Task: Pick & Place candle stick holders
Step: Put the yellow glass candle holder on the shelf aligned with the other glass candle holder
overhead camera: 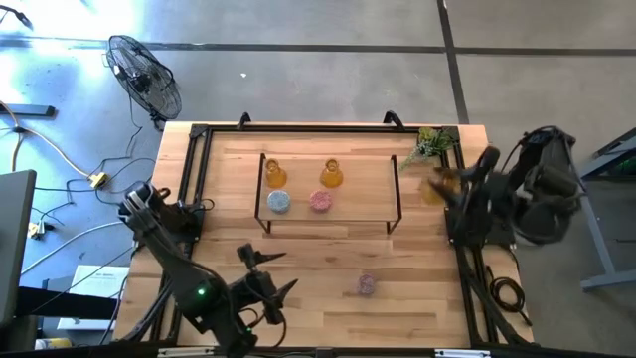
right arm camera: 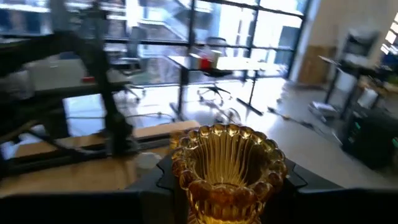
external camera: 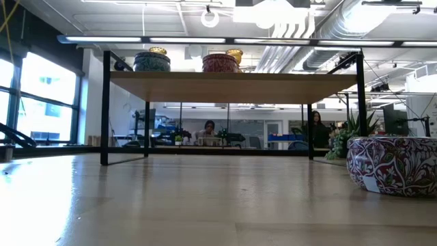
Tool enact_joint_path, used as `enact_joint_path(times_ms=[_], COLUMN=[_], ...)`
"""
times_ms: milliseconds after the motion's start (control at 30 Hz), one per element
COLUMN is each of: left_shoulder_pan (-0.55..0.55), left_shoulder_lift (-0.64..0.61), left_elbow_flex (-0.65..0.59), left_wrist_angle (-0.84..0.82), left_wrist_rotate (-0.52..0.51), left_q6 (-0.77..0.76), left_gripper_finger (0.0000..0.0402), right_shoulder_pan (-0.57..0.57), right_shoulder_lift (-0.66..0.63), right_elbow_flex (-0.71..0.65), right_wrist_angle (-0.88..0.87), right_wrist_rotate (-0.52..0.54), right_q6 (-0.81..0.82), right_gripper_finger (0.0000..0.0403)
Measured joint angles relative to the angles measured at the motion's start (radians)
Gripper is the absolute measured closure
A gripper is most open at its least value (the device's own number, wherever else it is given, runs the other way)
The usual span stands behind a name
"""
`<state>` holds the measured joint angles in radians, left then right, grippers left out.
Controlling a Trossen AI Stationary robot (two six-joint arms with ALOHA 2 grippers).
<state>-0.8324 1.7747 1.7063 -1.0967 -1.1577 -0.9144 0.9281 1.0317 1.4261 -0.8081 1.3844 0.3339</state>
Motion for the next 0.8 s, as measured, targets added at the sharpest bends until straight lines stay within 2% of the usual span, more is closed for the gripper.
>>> enact_joint_path(times_ms=[100,167,300,433,533,633,733,800], left_shoulder_pan=[0.005,0.019,0.054,0.103,0.138,0.163,0.186,0.199], left_shoulder_lift=[0.018,0.024,0.027,0.027,0.027,0.027,0.033,0.034], left_elbow_flex=[0.000,0.000,0.000,0.000,0.000,0.000,0.001,0.000], left_wrist_angle=[-0.002,0.008,0.037,0.148,0.257,0.357,0.450,0.520], left_wrist_rotate=[0.001,0.006,0.078,0.166,0.238,0.298,0.335,0.358], left_q6=[0.000,0.006,0.040,0.156,0.274,0.383,0.473,0.535], left_gripper_finger=[0.0085,0.0085,0.0085,0.0085,0.0085,0.0085,0.0085,0.0085], right_shoulder_pan=[-0.038,-0.052,-0.081,-0.117,-0.152,-0.202,-0.278,-0.341], right_shoulder_lift=[-0.043,-0.075,-0.159,-0.247,-0.292,-0.317,-0.321,-0.312], right_elbow_flex=[-0.047,-0.115,-0.277,-0.432,-0.538,-0.622,-0.694,-0.734], right_wrist_angle=[-0.172,-0.195,-0.154,-0.035,0.115,0.346,0.639,0.818], right_wrist_rotate=[0.030,0.045,0.064,0.071,0.039,-0.051,-0.204,-0.347], right_q6=[0.210,0.280,0.344,0.365,0.297,0.097,-0.120,-0.222], right_gripper_finger=[0.0281,0.0281,0.0281,0.0269,0.0276,0.0282,0.0282,0.0282])
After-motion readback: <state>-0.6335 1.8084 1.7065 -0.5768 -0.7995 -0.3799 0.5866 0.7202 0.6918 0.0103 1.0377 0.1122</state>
